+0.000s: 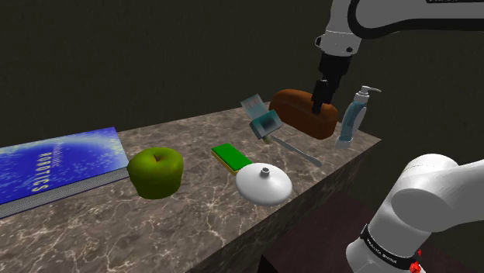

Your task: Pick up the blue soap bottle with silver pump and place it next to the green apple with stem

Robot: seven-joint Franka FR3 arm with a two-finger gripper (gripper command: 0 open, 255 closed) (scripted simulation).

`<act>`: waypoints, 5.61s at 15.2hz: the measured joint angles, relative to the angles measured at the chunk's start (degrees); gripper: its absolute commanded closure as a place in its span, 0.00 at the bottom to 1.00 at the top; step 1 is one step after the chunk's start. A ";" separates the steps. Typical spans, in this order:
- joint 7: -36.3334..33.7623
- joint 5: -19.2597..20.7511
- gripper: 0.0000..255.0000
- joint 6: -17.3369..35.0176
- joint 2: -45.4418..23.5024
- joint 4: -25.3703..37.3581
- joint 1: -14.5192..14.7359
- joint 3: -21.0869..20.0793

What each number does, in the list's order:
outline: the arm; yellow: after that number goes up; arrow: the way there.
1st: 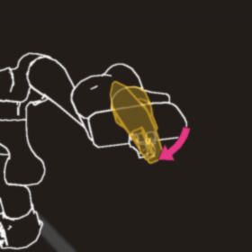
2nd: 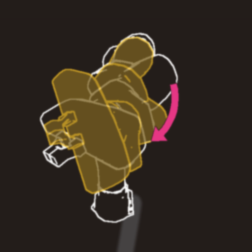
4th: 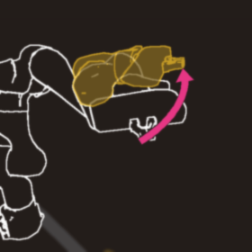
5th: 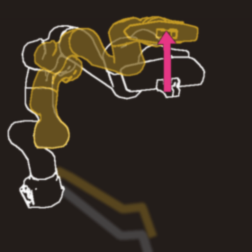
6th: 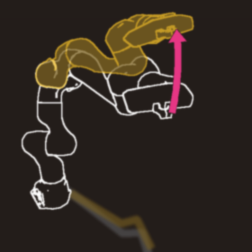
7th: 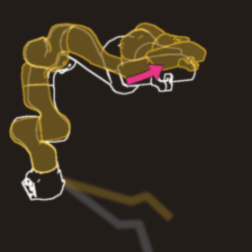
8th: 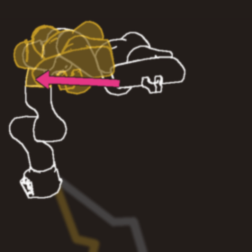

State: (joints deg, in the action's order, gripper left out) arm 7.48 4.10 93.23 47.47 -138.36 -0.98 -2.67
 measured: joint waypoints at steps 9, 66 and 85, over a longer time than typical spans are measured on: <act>11.11 5.13 0.00 -4.37 -0.34 4.76 -2.48 9.71; 28.47 9.39 1.00 -18.96 -12.38 31.94 -3.07 22.13; 21.14 4.95 1.00 -29.34 -16.48 44.96 -1.35 14.57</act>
State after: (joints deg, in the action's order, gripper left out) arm 28.62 9.05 63.89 30.99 -93.40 -2.33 11.90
